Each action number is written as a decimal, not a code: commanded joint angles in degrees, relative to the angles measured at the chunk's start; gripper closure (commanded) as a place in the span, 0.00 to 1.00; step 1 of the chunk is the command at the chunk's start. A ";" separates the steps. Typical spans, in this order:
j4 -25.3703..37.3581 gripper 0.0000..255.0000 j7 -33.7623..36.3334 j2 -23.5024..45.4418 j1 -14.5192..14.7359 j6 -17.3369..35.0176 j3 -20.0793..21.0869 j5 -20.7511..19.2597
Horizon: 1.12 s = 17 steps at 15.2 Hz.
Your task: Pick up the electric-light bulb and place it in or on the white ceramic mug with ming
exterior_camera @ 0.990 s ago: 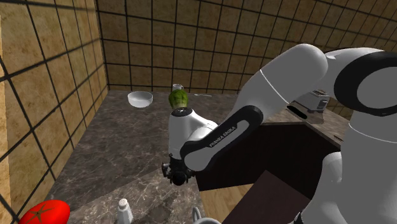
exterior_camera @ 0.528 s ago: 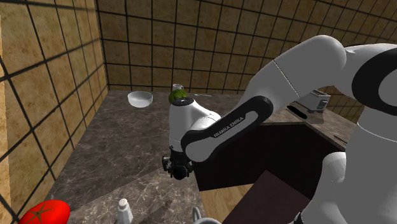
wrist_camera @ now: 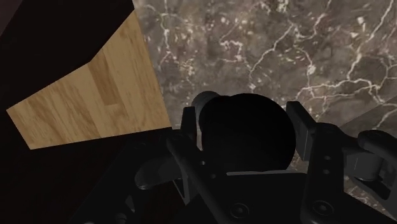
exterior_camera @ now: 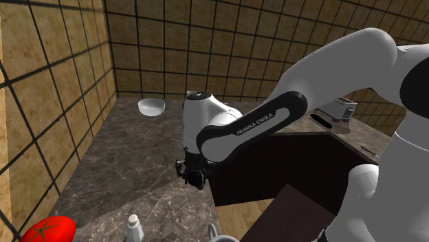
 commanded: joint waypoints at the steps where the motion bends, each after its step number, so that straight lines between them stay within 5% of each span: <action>1: 0.47 1.00 -0.14 -1.02 -0.02 -1.50 0.00 0.11; 8: 2.22 1.00 -0.43 -3.83 -0.02 -6.06 0.03 0.39; 17: -11.46 1.00 8.75 -16.04 5.30 -4.74 5.61 2.91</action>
